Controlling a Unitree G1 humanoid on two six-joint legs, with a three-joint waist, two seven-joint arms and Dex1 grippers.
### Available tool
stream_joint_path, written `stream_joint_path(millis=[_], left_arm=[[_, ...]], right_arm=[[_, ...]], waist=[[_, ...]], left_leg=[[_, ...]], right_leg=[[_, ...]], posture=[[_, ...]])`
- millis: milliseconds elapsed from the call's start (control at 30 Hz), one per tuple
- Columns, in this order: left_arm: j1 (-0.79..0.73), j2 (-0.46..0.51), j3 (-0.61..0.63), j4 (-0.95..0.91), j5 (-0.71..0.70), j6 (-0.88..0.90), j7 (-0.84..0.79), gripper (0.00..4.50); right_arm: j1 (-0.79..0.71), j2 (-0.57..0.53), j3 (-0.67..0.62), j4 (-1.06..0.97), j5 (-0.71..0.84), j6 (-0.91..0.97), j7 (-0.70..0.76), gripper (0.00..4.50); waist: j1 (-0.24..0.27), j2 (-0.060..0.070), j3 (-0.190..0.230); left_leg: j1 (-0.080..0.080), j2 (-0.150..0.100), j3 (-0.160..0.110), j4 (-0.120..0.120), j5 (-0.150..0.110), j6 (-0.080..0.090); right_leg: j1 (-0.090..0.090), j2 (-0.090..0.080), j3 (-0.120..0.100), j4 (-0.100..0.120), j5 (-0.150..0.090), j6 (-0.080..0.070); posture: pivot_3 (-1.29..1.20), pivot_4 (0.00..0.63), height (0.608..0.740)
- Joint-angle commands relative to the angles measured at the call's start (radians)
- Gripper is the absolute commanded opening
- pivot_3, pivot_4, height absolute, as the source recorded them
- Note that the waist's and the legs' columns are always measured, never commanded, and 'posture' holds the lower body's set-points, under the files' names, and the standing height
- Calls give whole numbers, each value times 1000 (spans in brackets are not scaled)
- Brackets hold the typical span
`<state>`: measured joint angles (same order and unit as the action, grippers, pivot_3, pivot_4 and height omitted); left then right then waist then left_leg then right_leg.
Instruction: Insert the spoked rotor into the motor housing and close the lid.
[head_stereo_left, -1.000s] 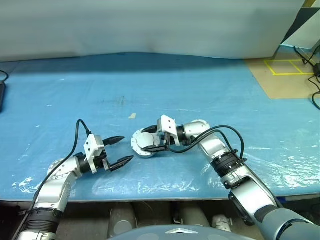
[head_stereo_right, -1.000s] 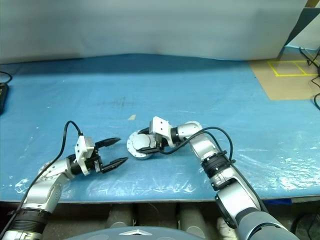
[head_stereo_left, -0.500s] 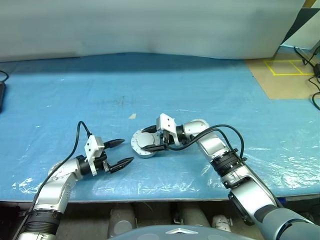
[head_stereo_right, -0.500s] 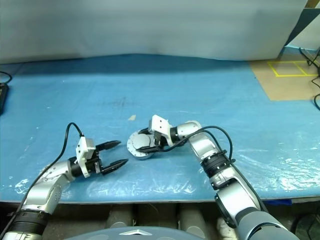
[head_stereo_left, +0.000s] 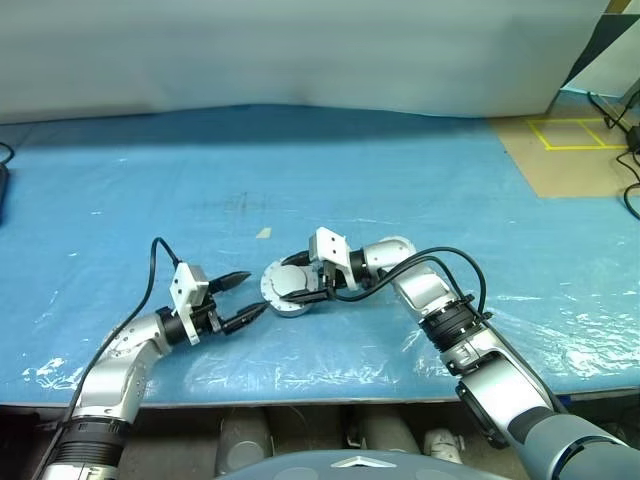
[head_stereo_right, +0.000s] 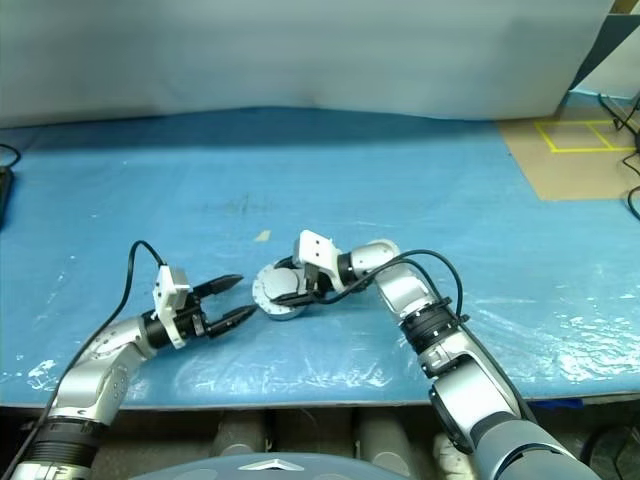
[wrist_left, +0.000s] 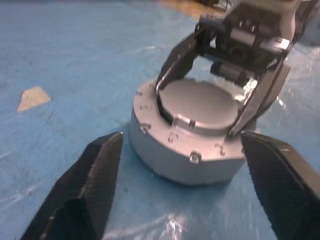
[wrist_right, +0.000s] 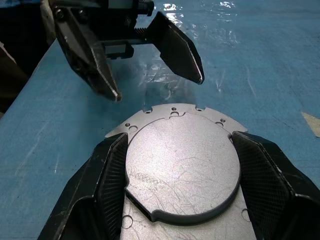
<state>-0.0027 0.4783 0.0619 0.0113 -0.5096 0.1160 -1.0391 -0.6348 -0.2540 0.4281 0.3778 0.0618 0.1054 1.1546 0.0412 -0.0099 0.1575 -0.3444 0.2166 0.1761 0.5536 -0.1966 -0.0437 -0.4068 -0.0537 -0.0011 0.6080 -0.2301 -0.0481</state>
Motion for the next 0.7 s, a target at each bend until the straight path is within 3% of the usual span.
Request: stream_joint_path(millis=[33,267,700], left_arm=[[-6,15,25,-50,-35,34,-3,2511],[-11,25,-2,-67,-16,64,-17,23],[3,36,-76,-23,117,21,4,23]], right_arm=[[20,-25,34,43,-64,38,-19,2943],[25,-30,29,38,-67,34,-26,2943],[26,-35,29,53,-74,6,-31,2943]], waist=[[0,0,0],[0,0,0],[0,0,0]], left_leg=[[0,0,0,0,0,0],[0,0,0,0,0,0],[1,-1,0,0,0,0]], right_leg=[[0,0,0,0,0,0],[0,0,0,0,0,0],[1,0,0,0,0,0]], posture=[[0,150,740],[0,150,740],[0,150,740]])
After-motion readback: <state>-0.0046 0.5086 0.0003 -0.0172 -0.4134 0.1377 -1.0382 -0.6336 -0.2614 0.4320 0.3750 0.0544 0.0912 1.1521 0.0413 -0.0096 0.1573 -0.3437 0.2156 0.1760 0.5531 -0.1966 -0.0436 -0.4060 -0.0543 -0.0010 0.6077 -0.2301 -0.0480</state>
